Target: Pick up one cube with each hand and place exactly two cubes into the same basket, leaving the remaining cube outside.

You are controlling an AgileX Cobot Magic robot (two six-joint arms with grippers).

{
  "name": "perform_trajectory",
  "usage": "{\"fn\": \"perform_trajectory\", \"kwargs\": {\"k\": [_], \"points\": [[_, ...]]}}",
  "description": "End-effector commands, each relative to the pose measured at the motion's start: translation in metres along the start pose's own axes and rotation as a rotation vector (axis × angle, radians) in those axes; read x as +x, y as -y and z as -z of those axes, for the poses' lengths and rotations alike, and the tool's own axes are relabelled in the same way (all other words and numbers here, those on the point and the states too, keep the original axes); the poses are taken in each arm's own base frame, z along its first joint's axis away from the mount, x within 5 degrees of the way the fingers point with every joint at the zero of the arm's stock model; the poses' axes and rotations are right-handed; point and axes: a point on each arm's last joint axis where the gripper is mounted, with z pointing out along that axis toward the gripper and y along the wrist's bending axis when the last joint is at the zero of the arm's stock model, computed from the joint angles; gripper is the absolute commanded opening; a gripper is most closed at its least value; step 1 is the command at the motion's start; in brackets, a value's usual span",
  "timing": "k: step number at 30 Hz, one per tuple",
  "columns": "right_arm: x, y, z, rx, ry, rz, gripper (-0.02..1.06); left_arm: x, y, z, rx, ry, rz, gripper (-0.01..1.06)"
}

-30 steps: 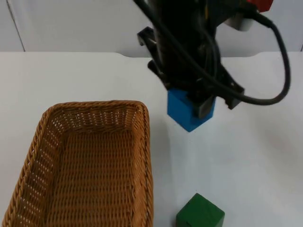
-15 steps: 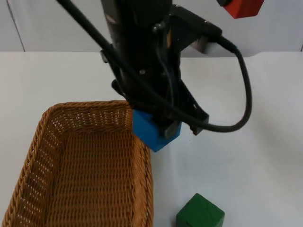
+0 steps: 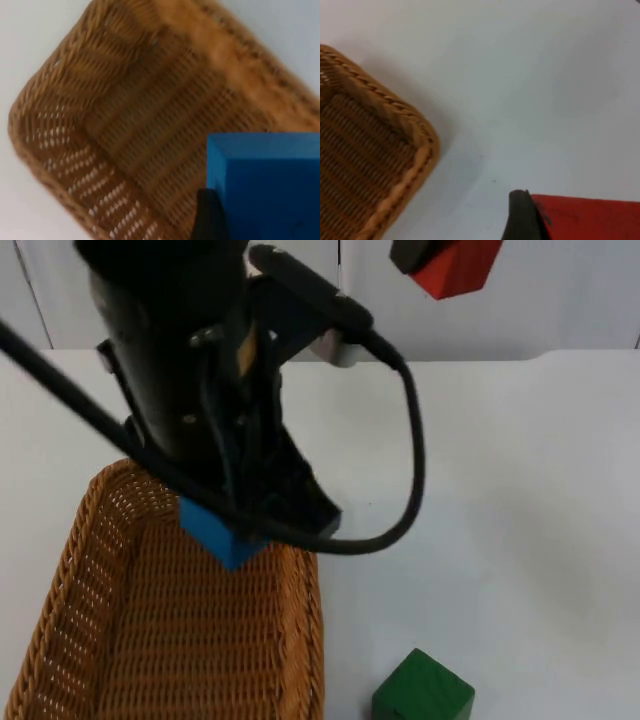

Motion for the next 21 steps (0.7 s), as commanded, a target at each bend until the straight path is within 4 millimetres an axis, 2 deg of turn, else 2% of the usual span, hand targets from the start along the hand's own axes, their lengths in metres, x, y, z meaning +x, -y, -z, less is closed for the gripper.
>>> {"fn": "perform_trajectory", "kwargs": {"k": [1, 5, 6, 10, 11, 15, 21], "points": [[-0.004, -0.011, 0.009, -0.008, 0.022, 0.036, 0.00, 0.005, -0.002, 0.004, -0.011, 0.016, 0.017, 0.00], [-0.008, -0.039, 0.005, -0.036, 0.019, 0.095, 0.00, 0.023, -0.001, 0.001, 0.004, -0.005, 0.022, 0.00], [-0.008, -0.039, 0.005, -0.036, 0.019, 0.095, 0.00, 0.023, -0.001, 0.001, 0.004, -0.005, 0.022, 0.00], [-0.008, -0.063, -0.006, -0.067, -0.004, 0.151, 0.00, 0.038, 0.000, -0.002, 0.015, -0.026, 0.031, 0.00], [-0.008, -0.063, -0.006, -0.067, -0.004, 0.151, 0.00, 0.038, 0.000, -0.002, 0.015, -0.026, 0.031, 0.00], [-0.003, -0.087, -0.029, -0.104, -0.051, 0.192, 0.00, 0.054, 0.002, -0.005, 0.034, -0.002, 0.062, 0.00], [0.005, -0.103, -0.045, -0.122, -0.070, 0.213, 0.00, 0.071, 0.000, -0.004, 0.036, 0.006, 0.096, 0.00]]}}
